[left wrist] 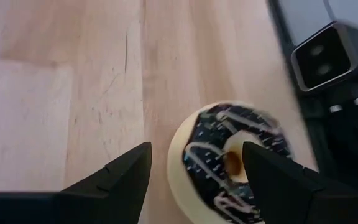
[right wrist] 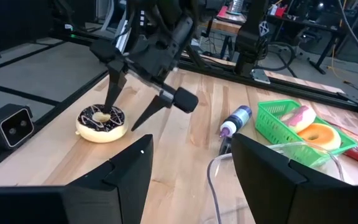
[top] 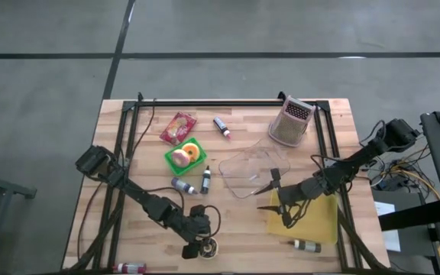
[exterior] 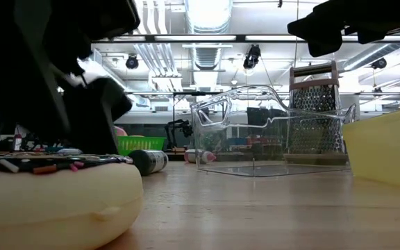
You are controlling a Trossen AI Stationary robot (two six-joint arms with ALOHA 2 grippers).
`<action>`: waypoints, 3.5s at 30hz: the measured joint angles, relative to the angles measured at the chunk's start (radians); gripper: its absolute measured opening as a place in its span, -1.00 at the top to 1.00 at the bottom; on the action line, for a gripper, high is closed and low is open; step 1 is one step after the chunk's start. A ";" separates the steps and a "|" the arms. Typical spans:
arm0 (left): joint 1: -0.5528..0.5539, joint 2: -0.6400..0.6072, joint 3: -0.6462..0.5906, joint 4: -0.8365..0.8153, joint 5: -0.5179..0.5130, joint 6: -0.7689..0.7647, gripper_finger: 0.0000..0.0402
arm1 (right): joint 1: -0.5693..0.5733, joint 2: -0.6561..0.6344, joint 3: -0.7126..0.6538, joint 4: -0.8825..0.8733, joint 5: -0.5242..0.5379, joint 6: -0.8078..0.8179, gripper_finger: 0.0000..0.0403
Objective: Pick & Place Food Item
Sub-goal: Put the black donut into the green bin
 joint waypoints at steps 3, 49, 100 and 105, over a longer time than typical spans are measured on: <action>0.000 0.039 0.007 -0.001 0.000 -0.019 -0.27 | 0.000 0.000 0.000 0.000 0.000 0.000 -0.07; 0.000 0.112 0.037 0.198 0.065 0.271 0.94 | 0.002 0.000 0.000 0.007 0.000 0.000 -0.07; -0.090 0.102 -0.297 1.117 -1.111 0.609 0.96 | 0.002 0.010 -0.003 0.014 0.000 0.008 -0.06; -0.090 0.074 -0.305 1.110 -1.133 0.632 0.96 | 0.002 0.010 -0.003 0.014 -0.001 0.012 -0.06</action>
